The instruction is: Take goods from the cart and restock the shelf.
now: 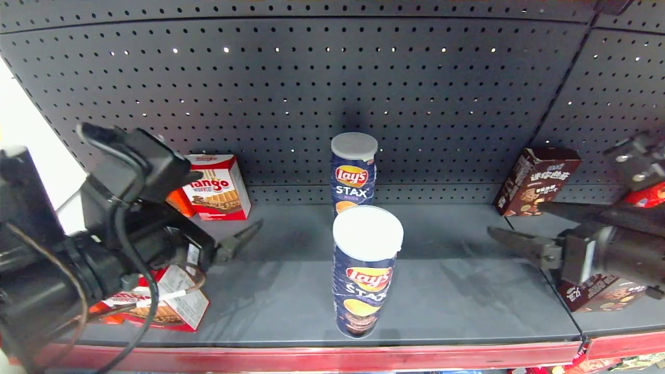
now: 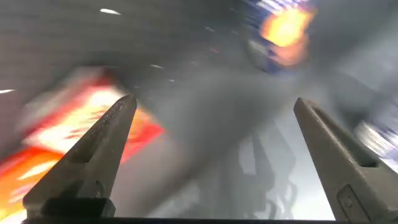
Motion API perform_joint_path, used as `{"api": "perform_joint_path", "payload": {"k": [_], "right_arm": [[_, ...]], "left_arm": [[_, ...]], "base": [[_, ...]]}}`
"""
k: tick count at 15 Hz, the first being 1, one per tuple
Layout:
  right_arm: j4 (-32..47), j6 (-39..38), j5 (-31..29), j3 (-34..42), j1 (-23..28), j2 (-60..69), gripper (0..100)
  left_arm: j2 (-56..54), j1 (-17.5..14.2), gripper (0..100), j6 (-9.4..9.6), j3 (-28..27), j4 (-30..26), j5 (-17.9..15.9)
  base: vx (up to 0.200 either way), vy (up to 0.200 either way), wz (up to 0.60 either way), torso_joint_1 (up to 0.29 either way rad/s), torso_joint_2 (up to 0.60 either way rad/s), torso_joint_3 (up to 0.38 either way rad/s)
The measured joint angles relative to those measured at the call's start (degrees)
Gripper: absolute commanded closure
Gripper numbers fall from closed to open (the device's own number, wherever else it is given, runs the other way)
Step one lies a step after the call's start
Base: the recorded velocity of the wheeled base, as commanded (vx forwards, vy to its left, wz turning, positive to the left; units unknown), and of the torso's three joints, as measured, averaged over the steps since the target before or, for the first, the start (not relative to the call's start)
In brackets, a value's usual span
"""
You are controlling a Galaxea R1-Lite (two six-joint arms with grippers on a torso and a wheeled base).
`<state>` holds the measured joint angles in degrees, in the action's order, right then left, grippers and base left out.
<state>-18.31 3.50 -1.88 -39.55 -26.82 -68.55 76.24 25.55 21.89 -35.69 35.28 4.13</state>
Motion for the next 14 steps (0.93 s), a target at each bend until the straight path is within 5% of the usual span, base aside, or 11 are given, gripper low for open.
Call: {"api": "perform_joint_path", "payload": {"k": [5, 10, 14], "right_arm": [[0.17, -3.06, -0.26, 11.91, 12.26, 21.18, 0], [1.27, -3.23, -2.46, 22.49, 15.85, 36.69, 0], [7.36, -3.23, -4.0, 27.21, 16.57, 47.23, 0]], "left_arm": [[-12.41, -13.48, 0, -2.71, 2.97, 0.22, 0.62], [-28.01, -15.6, 0, -3.91, 11.5, -2.06, 4.84], [-43.56, -15.85, 0, -4.08, 15.82, -17.25, 7.22]], "base": [[0.0, 0.0, 0.0, 0.0, 0.0, 0.0], [0.0, 0.0, 0.0, 0.0, 0.0, 0.0], [0.0, 0.0, 0.0, 0.0, 0.0, 0.0]]}}
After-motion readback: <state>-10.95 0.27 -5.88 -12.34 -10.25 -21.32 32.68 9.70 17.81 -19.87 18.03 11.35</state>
